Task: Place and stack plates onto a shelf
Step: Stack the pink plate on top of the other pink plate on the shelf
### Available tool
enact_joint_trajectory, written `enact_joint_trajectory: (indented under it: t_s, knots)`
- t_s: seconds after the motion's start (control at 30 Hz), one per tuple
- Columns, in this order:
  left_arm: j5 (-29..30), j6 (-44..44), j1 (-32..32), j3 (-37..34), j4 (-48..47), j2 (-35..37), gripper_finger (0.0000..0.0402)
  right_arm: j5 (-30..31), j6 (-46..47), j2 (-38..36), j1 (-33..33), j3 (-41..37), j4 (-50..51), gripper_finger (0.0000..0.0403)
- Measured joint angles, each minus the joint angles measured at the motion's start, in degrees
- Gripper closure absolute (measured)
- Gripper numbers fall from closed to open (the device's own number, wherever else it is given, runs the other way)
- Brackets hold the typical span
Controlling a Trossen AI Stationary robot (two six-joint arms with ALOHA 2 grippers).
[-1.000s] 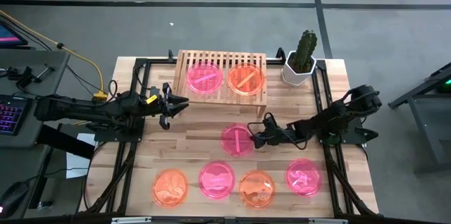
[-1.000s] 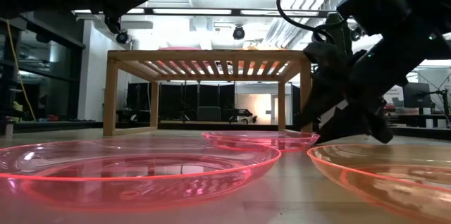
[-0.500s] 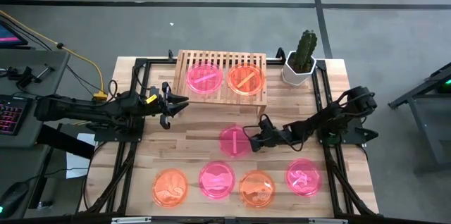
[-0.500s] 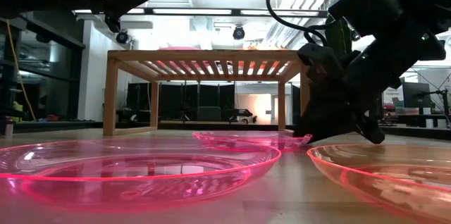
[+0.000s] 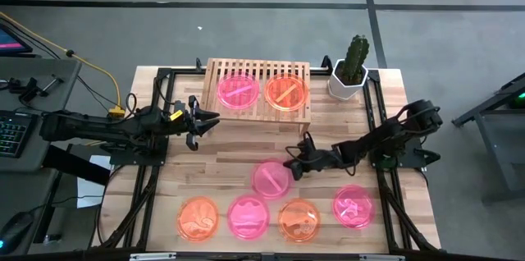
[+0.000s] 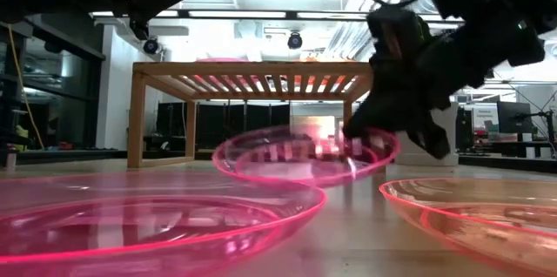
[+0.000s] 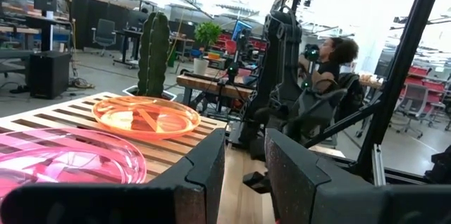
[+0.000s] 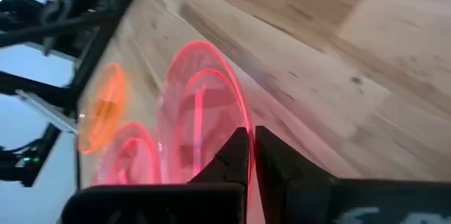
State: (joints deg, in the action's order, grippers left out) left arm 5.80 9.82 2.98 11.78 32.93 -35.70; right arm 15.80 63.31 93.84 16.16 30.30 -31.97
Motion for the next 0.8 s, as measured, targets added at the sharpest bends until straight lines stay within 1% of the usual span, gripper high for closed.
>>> enact_joint_trajectory:
  t_s: [0.13,0.33,0.53,0.63,0.73,0.8]
  knots:
    - [-0.02,0.0,0.0,0.0,-0.02,0.0,0.0309,-0.44,-2.38,-1.47,-0.41,1.6,0.11,0.0403]
    - [0.0,0.0,0.0,0.01,0.0,0.0,0.0309,-2.86,-7.05,-3.22,-2.42,5.19,0.04,0.0403]
    - [0.0,0.0,0.0,0.02,0.16,0.0,0.0309,-9.35,-13.73,-3.58,-7.31,12.11,0.59,0.0403]
    - [0.05,0.0,0.0,0.0,0.42,0.0,0.0309,-12.24,-18.77,-3.58,-10.72,18.37,5.76,0.0403]
    - [0.23,0.0,0.0,0.01,0.42,0.0,0.0309,-14.5,-24.28,-3.58,-13.88,27.05,16.39,0.0403]
    - [0.31,0.0,0.0,0.02,0.42,0.0,0.0309,-14.6,-28.82,-3.58,-15.92,33.57,23.75,0.0403]
